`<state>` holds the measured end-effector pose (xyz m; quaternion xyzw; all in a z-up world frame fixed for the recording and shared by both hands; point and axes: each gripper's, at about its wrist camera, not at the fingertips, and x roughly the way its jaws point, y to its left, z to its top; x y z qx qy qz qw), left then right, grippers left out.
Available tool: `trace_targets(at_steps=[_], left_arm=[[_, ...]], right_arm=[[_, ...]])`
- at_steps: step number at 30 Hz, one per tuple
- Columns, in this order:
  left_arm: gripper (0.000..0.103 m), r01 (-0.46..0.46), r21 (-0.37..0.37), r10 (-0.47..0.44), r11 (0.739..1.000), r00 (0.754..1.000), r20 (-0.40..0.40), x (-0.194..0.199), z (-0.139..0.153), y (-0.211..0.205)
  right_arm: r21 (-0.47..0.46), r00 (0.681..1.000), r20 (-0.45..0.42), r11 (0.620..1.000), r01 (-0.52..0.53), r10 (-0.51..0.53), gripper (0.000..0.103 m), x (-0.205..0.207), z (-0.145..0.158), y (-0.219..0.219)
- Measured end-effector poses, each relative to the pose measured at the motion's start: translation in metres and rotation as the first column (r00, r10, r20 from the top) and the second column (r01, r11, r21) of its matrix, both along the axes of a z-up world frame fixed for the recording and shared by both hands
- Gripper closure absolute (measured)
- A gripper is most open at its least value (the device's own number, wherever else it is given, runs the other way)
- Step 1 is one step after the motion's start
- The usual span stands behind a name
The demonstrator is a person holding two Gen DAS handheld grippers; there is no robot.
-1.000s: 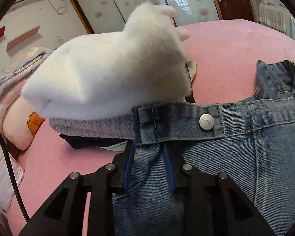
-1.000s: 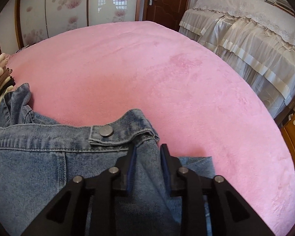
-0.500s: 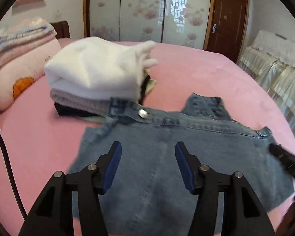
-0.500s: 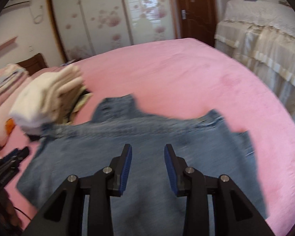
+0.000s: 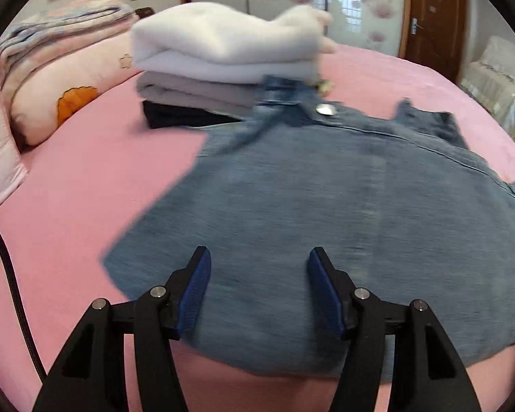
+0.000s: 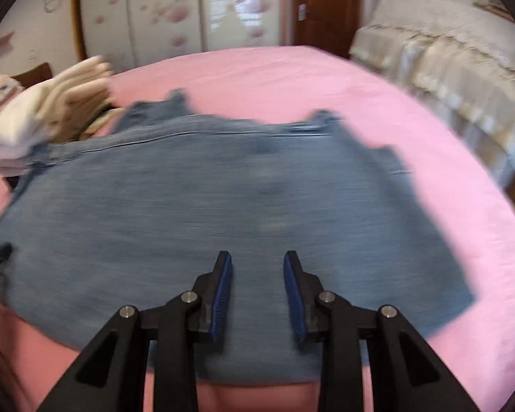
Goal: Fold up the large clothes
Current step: 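Open both tools to release the folded jacket and withdraw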
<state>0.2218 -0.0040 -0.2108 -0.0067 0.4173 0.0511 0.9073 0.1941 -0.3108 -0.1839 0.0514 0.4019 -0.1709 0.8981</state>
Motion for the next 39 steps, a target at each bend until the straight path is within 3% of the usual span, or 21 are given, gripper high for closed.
trace_targets(at_steps=[1, 3, 5, 7, 10, 13, 23, 30, 36, 39], left_arm=[[0.046, -0.013, 0.004, 0.013, 1.000, 1.000, 0.003, 0.000, 0.001, 0.010], [0.046, -0.046, 0.039, 0.046, 0.998, 0.999, 0.010, 0.001, 0.003, 0.020], [0.046, -0.079, 0.058, 0.078, 0.995, 0.997, 0.015, 0.001, 0.005, 0.031], [0.045, -0.116, 0.055, 0.116, 0.992, 0.993, 0.002, 0.002, 0.000, 0.042], [0.045, -0.133, 0.025, 0.133, 0.991, 0.991, -0.010, 0.001, -0.006, 0.051], [0.045, -0.123, 0.063, 0.123, 0.990, 0.992, 0.003, -0.001, -0.007, 0.046], [0.045, -0.117, 0.081, 0.121, 0.990, 0.992, -0.047, 0.004, 0.002, 0.042], [0.045, -0.059, 0.011, 0.060, 0.998, 0.992, -0.110, -0.010, 0.034, 0.037], [0.045, -0.005, -0.010, 0.004, 1.000, 0.995, -0.103, -0.038, 0.072, 0.026], [0.045, 0.016, -0.057, -0.022, 0.998, 0.994, -0.104, -0.054, 0.089, 0.023]], right_arm=[[-0.015, 0.999, -0.005, 0.999, 0.051, -0.051, 0.069, -0.008, -0.001, -0.019], [0.002, 0.994, -0.003, 0.994, 0.108, -0.108, 0.073, -0.023, -0.002, -0.050], [0.031, 0.994, 0.010, 0.994, 0.109, -0.109, 0.092, -0.032, -0.001, -0.065], [0.023, 0.994, 0.005, 0.994, 0.106, -0.106, 0.094, -0.033, -0.002, -0.065], [-0.026, 0.991, -0.011, 0.991, 0.132, -0.132, 0.093, -0.028, -0.006, -0.056], [-0.039, 0.988, -0.015, 0.987, 0.154, -0.155, 0.089, -0.023, -0.007, -0.053], [-0.003, 0.988, -0.043, 0.989, 0.150, -0.150, 0.081, -0.029, 0.003, -0.051], [0.095, 0.983, -0.048, 0.979, 0.183, -0.179, 0.081, -0.043, 0.026, -0.054], [0.139, 0.986, -0.010, 0.976, 0.168, -0.168, 0.081, -0.068, 0.061, -0.039], [0.157, 0.988, 0.012, 0.976, 0.153, -0.157, 0.072, -0.080, 0.077, -0.030]])
